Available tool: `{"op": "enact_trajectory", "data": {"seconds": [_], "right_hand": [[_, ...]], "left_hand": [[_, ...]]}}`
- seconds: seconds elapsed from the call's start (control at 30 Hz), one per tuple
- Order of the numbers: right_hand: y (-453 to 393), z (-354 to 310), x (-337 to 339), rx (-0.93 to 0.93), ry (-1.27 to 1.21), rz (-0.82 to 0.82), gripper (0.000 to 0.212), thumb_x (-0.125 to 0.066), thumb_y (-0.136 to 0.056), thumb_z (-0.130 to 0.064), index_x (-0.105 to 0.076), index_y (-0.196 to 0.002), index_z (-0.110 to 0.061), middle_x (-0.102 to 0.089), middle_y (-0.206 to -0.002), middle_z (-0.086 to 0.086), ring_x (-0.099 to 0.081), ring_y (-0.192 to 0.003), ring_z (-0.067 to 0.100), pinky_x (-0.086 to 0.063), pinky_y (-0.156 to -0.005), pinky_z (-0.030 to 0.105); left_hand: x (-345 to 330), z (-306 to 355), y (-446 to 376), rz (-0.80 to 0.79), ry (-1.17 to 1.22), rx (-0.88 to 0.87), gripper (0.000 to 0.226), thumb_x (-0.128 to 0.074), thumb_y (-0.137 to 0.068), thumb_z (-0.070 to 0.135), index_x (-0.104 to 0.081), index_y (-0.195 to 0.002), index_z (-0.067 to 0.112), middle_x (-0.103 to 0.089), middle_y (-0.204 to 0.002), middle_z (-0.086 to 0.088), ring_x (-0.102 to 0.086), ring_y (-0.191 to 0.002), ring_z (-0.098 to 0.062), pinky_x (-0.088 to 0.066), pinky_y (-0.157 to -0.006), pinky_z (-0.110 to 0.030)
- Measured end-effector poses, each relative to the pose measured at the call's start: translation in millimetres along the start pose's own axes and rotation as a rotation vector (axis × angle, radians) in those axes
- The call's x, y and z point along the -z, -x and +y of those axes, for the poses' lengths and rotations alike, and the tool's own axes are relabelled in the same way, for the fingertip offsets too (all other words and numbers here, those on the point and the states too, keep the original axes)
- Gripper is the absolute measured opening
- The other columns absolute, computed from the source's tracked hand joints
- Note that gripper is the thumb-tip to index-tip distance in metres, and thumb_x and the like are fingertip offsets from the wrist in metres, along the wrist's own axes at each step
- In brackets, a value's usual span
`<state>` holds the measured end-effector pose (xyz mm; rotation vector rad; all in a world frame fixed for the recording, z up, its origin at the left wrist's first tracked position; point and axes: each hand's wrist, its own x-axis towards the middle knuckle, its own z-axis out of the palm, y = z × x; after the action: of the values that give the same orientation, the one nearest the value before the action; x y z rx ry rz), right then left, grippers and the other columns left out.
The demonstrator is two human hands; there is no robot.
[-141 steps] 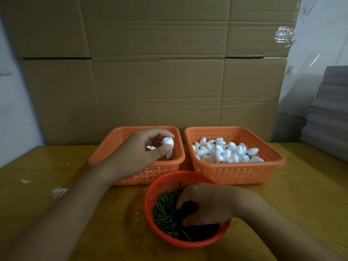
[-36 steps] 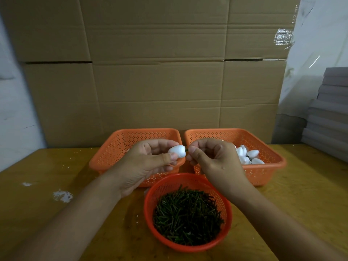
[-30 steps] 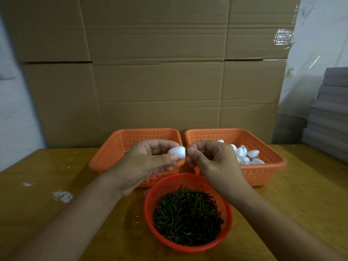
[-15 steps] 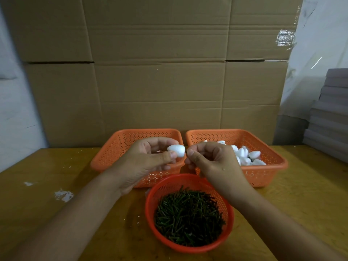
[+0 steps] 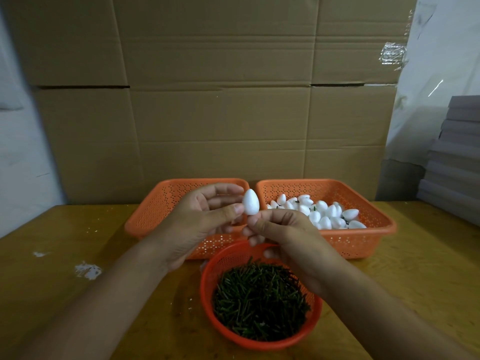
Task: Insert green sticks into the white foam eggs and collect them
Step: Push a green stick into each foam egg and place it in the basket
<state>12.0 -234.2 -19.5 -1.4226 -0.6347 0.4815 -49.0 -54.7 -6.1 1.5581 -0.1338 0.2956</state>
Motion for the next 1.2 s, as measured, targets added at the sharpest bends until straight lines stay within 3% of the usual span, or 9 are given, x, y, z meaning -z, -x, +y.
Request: {"op": "enact_trajectory", "data": {"seconds": [0.13,0.4,0.6,0.8,0.97,1.07,1.2], "right_hand": [[0,0,-2,0.033,0.027,0.041,0.011,-0.071,-0.089,-0.024,-0.075,-0.079,-0.022,-0.075,-0.081,-0.002,-0.064,-0.069,0.004,-0.045,-0.053,0.016],[3,-1,-5,0.111,0.1,0.051,0.014,-0.072,-0.089,-0.021,-0.076,-0.076,-0.017,-0.072,-0.071,-0.001,-0.062,-0.061,0.004,-0.045,-0.051,0.017],[4,-4,-2,0.102,0.1,-0.027,0.02,-0.062,-0.097,-0.017,-0.076,-0.083,-0.012,-0.074,-0.079,0.0,-0.063,-0.066,0.005,-0.045,-0.053,0.016],[4,-4,-3,0.077,0.02,-0.11,0.021,-0.058,-0.099,-0.014,-0.073,-0.089,-0.004,-0.072,-0.08,0.0,-0.061,-0.065,0.003,-0.044,-0.051,0.015],[4,-5,-5,0.106,0.04,-0.017,0.02,-0.064,-0.095,-0.02,-0.076,-0.078,-0.019,-0.072,-0.075,-0.004,-0.06,-0.062,0.002,-0.043,-0.051,0.015],[3,-4,-6,0.122,0.038,0.047,0.012,-0.069,-0.091,-0.018,-0.075,-0.081,-0.016,-0.071,-0.074,-0.003,-0.061,-0.063,0.004,-0.044,-0.051,0.017],[3,-3,-6,0.124,0.043,0.087,0.009,-0.072,-0.089,-0.016,-0.073,-0.083,-0.009,-0.07,-0.068,-0.004,-0.06,-0.06,0.003,-0.044,-0.049,0.017]], "left_hand": [[-4,2,1,0.028,-0.017,-0.009,0.051,-0.079,-0.073,0.027,-0.066,-0.12,0.015,-0.074,-0.115,-0.007,-0.071,-0.093,-0.019,-0.058,-0.073,-0.028],[-9,2,2,0.037,-0.141,-0.083,0.039,-0.082,-0.074,0.027,-0.07,-0.108,0.015,-0.076,-0.095,-0.004,-0.069,-0.08,-0.014,-0.053,-0.062,-0.023],[-1,2,1,-0.097,-0.025,-0.009,0.039,-0.076,-0.083,0.021,-0.069,-0.119,0.009,-0.074,-0.093,-0.008,-0.063,-0.071,-0.011,-0.047,-0.057,-0.019],[3,4,2,-0.17,0.019,0.037,0.039,-0.067,-0.086,0.018,-0.065,-0.124,0.007,-0.075,-0.09,0.004,-0.057,-0.061,-0.005,-0.045,-0.059,-0.019],[-1,5,3,-0.083,0.038,0.02,0.046,-0.075,-0.078,0.02,-0.066,-0.123,0.014,-0.074,-0.105,-0.007,-0.063,-0.072,-0.012,-0.05,-0.06,-0.02],[-5,5,3,-0.03,0.018,-0.016,0.047,-0.084,-0.075,0.021,-0.068,-0.119,0.018,-0.074,-0.104,-0.003,-0.064,-0.074,-0.012,-0.05,-0.059,-0.021],[-8,4,3,0.029,-0.063,-0.066,0.04,-0.08,-0.073,0.022,-0.07,-0.111,0.022,-0.074,-0.103,0.001,-0.066,-0.075,-0.011,-0.05,-0.059,-0.022]]}}
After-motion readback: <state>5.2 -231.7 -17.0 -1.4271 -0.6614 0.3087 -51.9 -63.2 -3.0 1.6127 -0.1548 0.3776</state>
